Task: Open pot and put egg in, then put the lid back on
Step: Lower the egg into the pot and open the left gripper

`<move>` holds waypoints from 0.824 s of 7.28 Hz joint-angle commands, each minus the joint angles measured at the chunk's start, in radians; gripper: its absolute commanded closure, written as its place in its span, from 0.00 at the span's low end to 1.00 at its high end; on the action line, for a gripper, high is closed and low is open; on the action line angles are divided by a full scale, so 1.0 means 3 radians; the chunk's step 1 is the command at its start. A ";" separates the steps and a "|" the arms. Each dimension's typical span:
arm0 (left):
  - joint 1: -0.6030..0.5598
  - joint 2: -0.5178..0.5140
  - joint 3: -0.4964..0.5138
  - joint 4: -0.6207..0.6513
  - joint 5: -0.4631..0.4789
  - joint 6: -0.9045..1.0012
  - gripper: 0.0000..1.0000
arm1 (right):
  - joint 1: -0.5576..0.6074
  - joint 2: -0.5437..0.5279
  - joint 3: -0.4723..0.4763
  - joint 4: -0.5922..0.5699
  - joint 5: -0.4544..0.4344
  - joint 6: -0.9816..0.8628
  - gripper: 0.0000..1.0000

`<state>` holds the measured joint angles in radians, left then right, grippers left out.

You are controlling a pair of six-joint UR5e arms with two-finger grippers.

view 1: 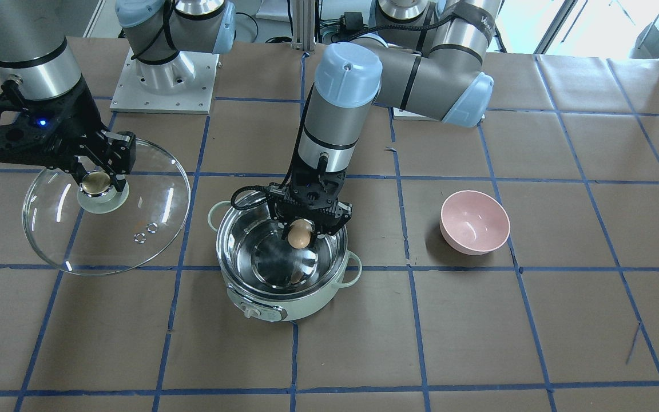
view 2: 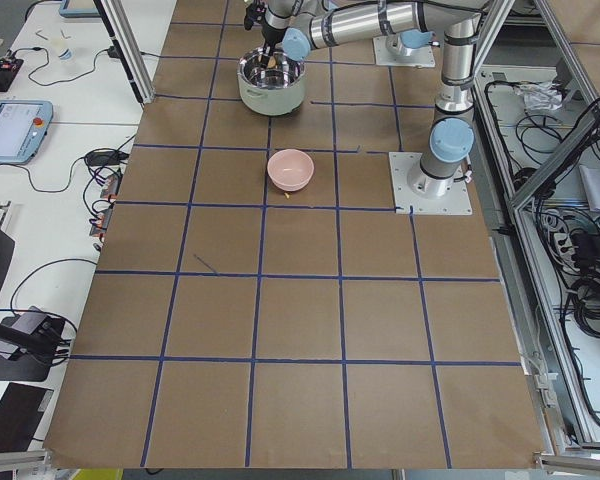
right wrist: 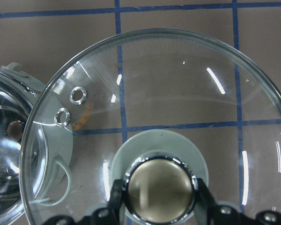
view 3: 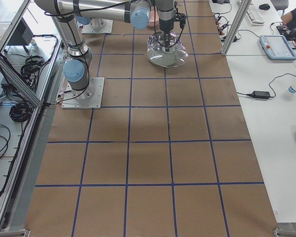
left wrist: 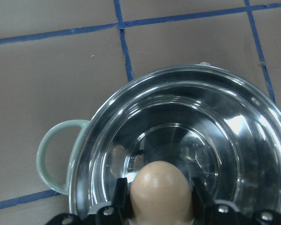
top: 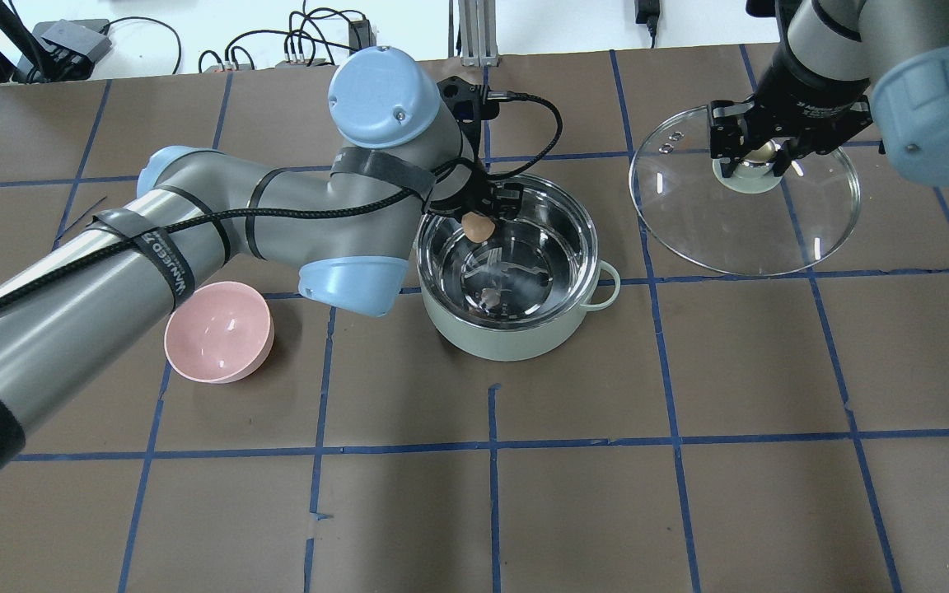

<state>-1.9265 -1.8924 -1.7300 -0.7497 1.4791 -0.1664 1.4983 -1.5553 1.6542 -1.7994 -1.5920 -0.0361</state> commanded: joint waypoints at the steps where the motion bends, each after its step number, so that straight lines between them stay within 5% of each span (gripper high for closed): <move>1: -0.0108 -0.0221 -0.0001 0.0336 0.0252 -0.0013 0.98 | -0.0065 -0.0006 0.0003 0.0005 0.0081 -0.0069 0.68; 6: -0.0210 -0.0405 -0.0011 0.0658 0.0275 -0.0008 0.98 | -0.0060 -0.0026 0.0065 0.0021 0.0173 -0.0069 0.68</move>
<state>-1.9874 -2.0058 -1.7330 -0.5627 1.5609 -0.1689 1.4800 -1.5621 1.6705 -1.7926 -1.5413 -0.0561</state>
